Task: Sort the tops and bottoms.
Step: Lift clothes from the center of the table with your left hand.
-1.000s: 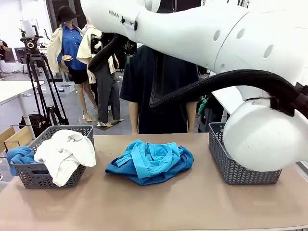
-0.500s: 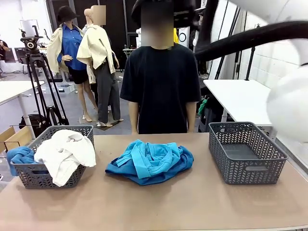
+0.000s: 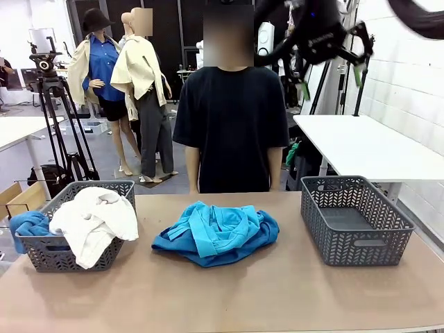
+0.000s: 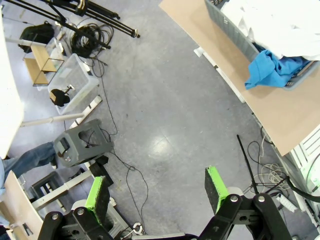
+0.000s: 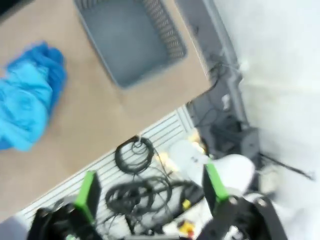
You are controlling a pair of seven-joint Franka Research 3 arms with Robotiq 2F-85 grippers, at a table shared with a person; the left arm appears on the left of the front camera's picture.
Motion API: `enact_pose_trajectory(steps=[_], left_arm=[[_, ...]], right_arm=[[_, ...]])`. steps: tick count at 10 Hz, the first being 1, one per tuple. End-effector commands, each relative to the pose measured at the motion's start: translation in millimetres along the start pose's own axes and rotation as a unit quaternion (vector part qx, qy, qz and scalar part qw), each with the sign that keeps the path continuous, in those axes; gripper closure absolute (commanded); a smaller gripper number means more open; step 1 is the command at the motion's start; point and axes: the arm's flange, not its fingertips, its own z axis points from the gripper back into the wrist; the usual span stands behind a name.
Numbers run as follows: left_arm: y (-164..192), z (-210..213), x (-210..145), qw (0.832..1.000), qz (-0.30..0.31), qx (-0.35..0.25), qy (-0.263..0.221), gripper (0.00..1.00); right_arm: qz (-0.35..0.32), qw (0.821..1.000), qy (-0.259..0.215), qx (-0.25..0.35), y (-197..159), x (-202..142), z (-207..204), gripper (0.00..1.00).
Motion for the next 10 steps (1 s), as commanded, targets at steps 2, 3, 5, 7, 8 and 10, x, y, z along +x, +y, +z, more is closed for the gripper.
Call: enact_pose_trajectory(steps=[2, 3, 5, 7, 8, 10], left_arm=[[0.3, 1.6, -1.7, 1.000, -0.002, 0.003, 0.004, 0.00], [0.3, 1.6, -1.7, 1.000, -0.002, 0.003, 0.004, 0.00], [0.3, 1.6, -1.7, 1.000, -0.002, 0.003, 0.004, 0.00], [-0.1, 0.1, 0.3, 1.000, 0.000, 0.000, 0.000, 0.00], [3.9, 4.0, -0.9, 1.000, -0.009, -0.014, -0.003, 0.00], [-5.0, 27.3, 22.8, 0.997, -0.041, -0.028, -0.060, 0.00]], right_arm=[[0.000, 1.000, 0.000, 0.000, 0.0, 0.0, 0.0, 0.00], [0.000, 1.000, 0.000, 0.000, 0.0, 0.0, 0.0, 0.00], [0.000, 1.000, 0.000, 0.000, 0.0, 0.0, 0.0, 0.00], [-0.008, 1.000, 0.001, 0.010, -1.1, -5.6, -11.0, 0.00], [0.016, 0.999, 0.006, 0.037, -21.4, 16.3, -31.2, 0.00], [0.038, 0.994, 0.035, 0.093, -71.1, 57.8, -88.4, 0.00]])
